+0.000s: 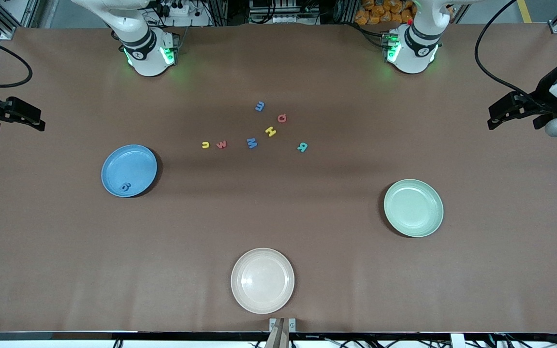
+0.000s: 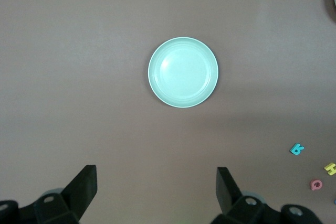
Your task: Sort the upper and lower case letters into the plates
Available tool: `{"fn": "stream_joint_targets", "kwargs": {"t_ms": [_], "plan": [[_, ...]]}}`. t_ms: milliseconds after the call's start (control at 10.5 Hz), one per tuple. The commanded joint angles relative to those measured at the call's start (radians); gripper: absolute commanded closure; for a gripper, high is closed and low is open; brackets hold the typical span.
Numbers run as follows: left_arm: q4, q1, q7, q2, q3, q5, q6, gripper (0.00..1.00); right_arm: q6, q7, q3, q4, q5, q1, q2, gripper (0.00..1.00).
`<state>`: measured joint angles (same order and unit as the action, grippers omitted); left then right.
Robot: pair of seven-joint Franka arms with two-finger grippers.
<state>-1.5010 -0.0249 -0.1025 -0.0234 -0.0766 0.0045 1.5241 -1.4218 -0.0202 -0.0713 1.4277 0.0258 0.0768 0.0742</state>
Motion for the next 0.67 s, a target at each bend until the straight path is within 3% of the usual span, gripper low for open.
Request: {"fn": "stream_joint_targets", "kwargs": {"t_ms": [0, 571], "plan": [[0.016, -0.004, -0.017, -0.004, -0.003, 0.025, -0.015, 0.00, -0.005, 0.017, 0.002, 0.027, 0.002, -0.005, -0.025, 0.00], [0.012, -0.015, -0.013, -0.024, -0.023, 0.051, -0.015, 0.00, -0.009, 0.017, -0.001, 0.082, -0.003, -0.026, -0.014, 0.00]]}}
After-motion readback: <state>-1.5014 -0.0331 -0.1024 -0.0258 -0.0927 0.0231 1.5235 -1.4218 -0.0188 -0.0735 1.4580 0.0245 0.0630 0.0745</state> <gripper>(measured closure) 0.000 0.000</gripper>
